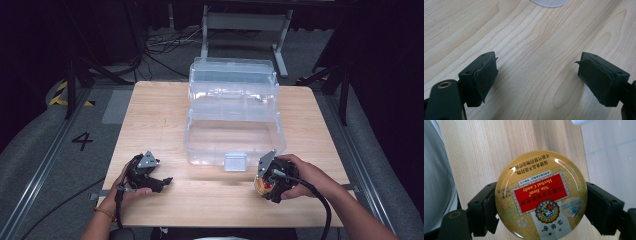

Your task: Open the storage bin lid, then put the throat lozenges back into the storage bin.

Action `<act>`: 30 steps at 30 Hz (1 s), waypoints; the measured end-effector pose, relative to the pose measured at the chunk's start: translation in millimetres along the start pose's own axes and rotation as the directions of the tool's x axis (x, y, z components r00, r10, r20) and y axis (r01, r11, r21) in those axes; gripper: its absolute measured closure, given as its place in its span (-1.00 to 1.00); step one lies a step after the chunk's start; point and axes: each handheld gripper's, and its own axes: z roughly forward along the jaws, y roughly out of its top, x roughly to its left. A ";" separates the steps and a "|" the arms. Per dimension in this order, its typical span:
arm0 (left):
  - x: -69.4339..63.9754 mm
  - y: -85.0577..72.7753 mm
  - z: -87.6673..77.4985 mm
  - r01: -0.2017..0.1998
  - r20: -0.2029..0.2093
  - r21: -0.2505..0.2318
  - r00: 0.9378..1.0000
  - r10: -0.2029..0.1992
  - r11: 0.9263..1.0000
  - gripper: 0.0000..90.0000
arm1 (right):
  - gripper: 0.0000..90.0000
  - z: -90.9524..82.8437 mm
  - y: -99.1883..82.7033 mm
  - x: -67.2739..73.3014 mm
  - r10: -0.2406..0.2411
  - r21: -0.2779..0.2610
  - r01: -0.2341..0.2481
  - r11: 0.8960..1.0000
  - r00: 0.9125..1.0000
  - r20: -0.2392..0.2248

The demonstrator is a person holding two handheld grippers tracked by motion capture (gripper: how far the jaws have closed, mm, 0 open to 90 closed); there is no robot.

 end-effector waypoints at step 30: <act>-0.2 0.0 0.2 0.000 0.000 -0.002 1.000 0.000 1.000 -0.64 | -0.54 -69.8 -13.5 -39.6 0.088 -0.072 -0.076 0.994 0.979 0.182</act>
